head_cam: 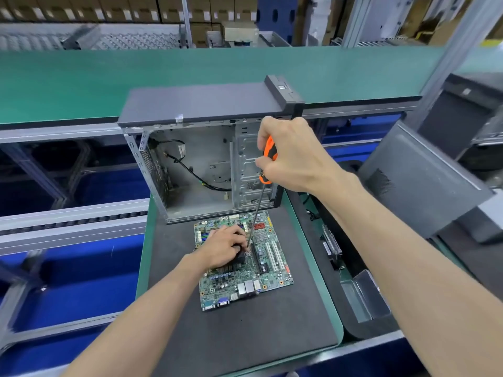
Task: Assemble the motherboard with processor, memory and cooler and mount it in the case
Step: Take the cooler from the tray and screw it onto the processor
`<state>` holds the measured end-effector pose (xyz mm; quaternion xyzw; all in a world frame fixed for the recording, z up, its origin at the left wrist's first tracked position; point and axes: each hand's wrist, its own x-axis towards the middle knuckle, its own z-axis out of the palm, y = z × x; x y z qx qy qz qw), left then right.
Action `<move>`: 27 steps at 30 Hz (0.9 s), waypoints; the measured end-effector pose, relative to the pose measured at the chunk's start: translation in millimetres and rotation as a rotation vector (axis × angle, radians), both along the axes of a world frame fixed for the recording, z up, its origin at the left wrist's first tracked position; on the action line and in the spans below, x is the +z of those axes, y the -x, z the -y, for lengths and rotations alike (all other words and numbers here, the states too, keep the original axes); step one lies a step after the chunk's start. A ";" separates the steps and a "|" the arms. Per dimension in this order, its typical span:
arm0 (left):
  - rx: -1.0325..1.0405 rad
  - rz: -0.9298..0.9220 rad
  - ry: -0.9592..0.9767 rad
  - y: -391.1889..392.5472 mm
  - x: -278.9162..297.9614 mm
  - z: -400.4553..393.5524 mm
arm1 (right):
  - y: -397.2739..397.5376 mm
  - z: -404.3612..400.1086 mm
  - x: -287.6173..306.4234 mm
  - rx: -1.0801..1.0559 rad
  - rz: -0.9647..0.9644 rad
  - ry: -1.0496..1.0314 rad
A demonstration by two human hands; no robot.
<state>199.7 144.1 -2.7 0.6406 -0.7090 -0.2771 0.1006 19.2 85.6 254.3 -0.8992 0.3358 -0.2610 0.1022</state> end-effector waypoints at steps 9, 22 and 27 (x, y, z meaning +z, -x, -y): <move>0.031 0.007 -0.004 1.4 -3.6 1.8 | 2.6 1.3 -4.7 0.009 -0.003 -0.029; 0.025 -0.015 -0.021 0.5 -4.7 1.2 | 2.4 8.3 -11.4 0.011 0.030 -0.019; 0.035 -0.029 -0.025 1.5 -0.7 -0.1 | -1.6 8.9 -11.6 0.013 0.015 -0.023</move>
